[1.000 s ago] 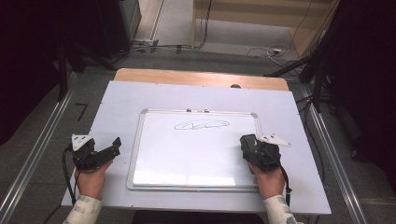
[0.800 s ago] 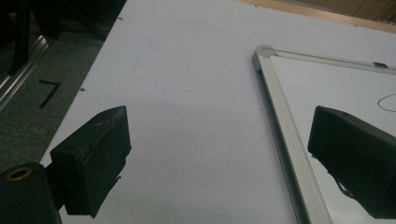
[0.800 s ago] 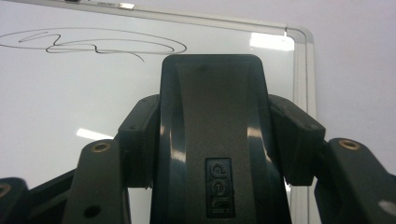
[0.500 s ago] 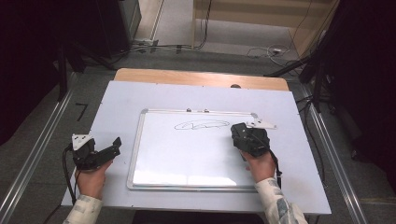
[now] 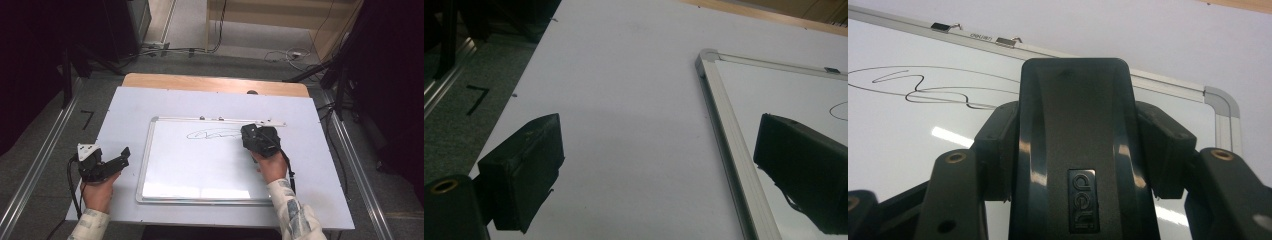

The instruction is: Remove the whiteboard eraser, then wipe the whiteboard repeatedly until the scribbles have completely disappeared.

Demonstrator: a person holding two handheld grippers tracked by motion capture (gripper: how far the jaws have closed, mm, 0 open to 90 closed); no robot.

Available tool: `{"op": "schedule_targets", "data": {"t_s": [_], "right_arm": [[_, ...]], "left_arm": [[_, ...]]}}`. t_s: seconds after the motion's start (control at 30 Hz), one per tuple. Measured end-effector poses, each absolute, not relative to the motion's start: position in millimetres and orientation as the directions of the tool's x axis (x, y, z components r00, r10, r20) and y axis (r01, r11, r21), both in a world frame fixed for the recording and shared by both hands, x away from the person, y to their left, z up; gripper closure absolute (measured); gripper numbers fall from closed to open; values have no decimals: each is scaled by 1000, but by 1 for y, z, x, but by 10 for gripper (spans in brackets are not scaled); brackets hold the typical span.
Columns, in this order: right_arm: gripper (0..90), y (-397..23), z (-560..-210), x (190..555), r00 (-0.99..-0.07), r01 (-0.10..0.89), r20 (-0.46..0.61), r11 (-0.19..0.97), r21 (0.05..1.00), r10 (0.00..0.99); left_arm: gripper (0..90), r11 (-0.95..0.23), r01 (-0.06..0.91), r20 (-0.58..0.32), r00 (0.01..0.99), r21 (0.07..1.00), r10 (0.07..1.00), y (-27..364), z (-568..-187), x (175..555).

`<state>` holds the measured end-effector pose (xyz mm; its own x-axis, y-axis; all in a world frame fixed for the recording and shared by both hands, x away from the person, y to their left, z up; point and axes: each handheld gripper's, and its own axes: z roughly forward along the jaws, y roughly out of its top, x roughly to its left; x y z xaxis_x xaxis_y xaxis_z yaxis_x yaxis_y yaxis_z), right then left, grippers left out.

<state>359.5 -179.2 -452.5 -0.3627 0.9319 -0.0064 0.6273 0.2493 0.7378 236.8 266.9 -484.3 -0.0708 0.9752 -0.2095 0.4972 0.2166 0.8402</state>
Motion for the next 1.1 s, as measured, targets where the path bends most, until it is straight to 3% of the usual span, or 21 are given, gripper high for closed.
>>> {"op": "schedule_targets", "data": {"t_s": [1.1], "right_arm": [[388,-178,-461,373,-360,651,12,242,719,933]], "left_arm": [[62,213,500,-206,-70,839,976,267,-485,236]]}}
